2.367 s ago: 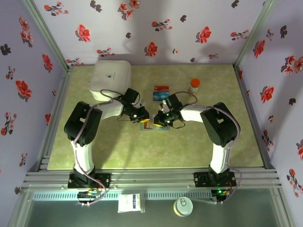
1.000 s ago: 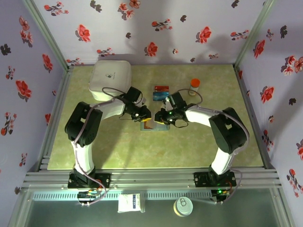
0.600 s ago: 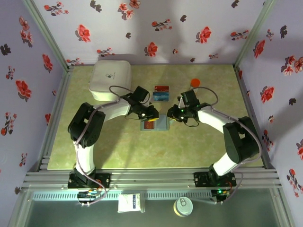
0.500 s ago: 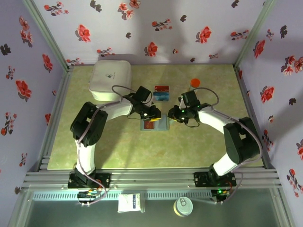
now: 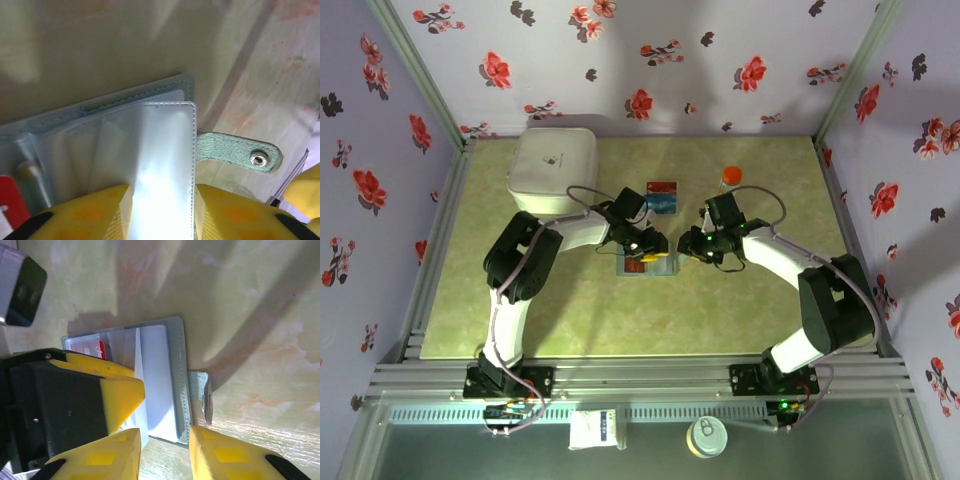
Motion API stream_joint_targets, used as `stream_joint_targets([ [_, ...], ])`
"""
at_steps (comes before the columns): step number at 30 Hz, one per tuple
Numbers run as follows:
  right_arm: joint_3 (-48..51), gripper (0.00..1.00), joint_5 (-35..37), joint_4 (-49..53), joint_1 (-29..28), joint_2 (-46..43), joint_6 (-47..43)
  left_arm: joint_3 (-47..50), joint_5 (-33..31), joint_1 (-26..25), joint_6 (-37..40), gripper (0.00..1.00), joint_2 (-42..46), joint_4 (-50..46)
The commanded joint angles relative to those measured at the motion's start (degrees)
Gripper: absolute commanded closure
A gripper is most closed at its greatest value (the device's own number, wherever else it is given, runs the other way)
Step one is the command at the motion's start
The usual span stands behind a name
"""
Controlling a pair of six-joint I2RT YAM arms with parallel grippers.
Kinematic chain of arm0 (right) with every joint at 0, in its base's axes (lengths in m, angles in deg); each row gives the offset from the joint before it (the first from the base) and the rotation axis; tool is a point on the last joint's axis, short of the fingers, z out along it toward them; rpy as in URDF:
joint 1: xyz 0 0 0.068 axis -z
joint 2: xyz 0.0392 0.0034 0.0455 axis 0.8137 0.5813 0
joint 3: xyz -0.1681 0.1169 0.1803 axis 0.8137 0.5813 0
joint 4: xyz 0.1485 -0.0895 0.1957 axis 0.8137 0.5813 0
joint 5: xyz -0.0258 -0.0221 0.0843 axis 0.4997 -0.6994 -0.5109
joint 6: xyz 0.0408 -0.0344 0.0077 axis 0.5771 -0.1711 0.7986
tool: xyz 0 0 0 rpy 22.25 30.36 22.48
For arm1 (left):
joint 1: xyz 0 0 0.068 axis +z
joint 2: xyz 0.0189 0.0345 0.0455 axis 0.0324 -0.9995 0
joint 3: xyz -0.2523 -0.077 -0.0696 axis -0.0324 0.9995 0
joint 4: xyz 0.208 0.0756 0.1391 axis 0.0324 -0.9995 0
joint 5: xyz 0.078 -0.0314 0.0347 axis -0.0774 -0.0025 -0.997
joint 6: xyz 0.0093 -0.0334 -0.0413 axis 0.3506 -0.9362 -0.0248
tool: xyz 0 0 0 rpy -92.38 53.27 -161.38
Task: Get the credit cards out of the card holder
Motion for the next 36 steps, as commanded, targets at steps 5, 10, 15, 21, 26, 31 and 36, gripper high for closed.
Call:
stream_joint_targets([
  [5, -1.2, 0.64, 0.6, 1.6, 0.3, -1.1, -0.3, -0.7, 0.6, -0.4, -0.2, 0.55, 0.3, 1.2],
  [10, -2.0, 0.65, -0.7, 1.4, 0.2, -0.5, 0.2, -0.3, 0.0, 0.0, 0.1, 0.56, 3.5, 1.4],
  [15, -3.7, 0.66, -1.1, 1.6, -1.2, 0.9, 0.0, 1.9, -0.6, 1.8, 0.6, 0.58, 6.1, 1.8],
  [21, -7.9, 0.66, -0.3, 3.0, -4.0, 4.8, -0.7, 6.5, -0.9, 4.9, 1.3, 0.61, 9.0, 2.5],
  [26, -12.5, 0.66, 2.8, 6.1, -6.4, 9.3, -1.6, 11.1, -2.2, 7.4, 2.7, 0.64, 11.7, 1.2],
  [31, -18.1, 0.63, 9.7, 13.3, -7.3, 14.1, -4.4, 14.9, -2.3, 9.4, 3.6, 0.65, 13.4, 0.7],
  [36, -21.9, 0.57, 13.7, 17.2, -7.5, 18.4, -6.3, 16.9, -2.2, 10.5, 4.0, 0.66, 14.2, 0.9],
])
